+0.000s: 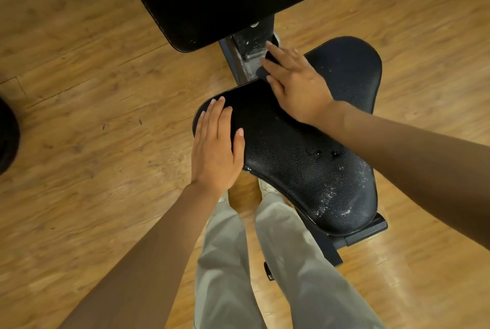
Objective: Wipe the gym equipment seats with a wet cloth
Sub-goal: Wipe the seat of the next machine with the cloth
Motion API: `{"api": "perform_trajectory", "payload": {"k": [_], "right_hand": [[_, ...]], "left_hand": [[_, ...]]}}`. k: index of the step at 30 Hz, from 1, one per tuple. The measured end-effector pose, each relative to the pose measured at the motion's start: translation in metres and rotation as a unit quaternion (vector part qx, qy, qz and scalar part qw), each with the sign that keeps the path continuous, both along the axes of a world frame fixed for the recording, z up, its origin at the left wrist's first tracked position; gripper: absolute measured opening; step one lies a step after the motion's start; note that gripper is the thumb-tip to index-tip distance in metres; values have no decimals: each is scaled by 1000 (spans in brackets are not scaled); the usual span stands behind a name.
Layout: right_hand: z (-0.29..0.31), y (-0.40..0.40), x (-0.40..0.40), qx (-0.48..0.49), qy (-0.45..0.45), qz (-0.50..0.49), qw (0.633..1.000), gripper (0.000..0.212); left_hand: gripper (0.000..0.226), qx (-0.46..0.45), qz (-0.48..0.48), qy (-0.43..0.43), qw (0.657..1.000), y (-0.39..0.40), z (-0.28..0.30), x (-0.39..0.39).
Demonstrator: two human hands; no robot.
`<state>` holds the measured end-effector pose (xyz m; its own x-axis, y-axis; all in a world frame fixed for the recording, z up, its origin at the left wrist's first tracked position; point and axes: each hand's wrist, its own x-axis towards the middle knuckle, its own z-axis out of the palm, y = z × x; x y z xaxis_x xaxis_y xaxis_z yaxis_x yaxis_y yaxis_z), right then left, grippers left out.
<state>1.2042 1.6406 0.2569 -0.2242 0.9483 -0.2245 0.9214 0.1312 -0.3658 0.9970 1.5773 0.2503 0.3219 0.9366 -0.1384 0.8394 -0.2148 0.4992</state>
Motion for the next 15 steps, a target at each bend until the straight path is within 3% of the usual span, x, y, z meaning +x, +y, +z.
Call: {"api": "perform_trajectory", "payload": {"k": [3, 6, 11, 15], "right_hand": [[5, -31, -7, 24, 41, 22, 999, 47], [17, -72, -6, 31, 79, 120, 989, 43], [23, -77, 13, 16, 71, 244, 967, 45], [6, -29, 31, 31, 39, 146, 988, 45]], "left_hand": [[54, 1, 0, 1, 1000, 3, -1, 6], [54, 10, -4, 3, 1000, 3, -4, 6], [55, 7, 6, 10, 1000, 1, -4, 8], [53, 5, 30, 6, 1000, 2, -2, 14]]}}
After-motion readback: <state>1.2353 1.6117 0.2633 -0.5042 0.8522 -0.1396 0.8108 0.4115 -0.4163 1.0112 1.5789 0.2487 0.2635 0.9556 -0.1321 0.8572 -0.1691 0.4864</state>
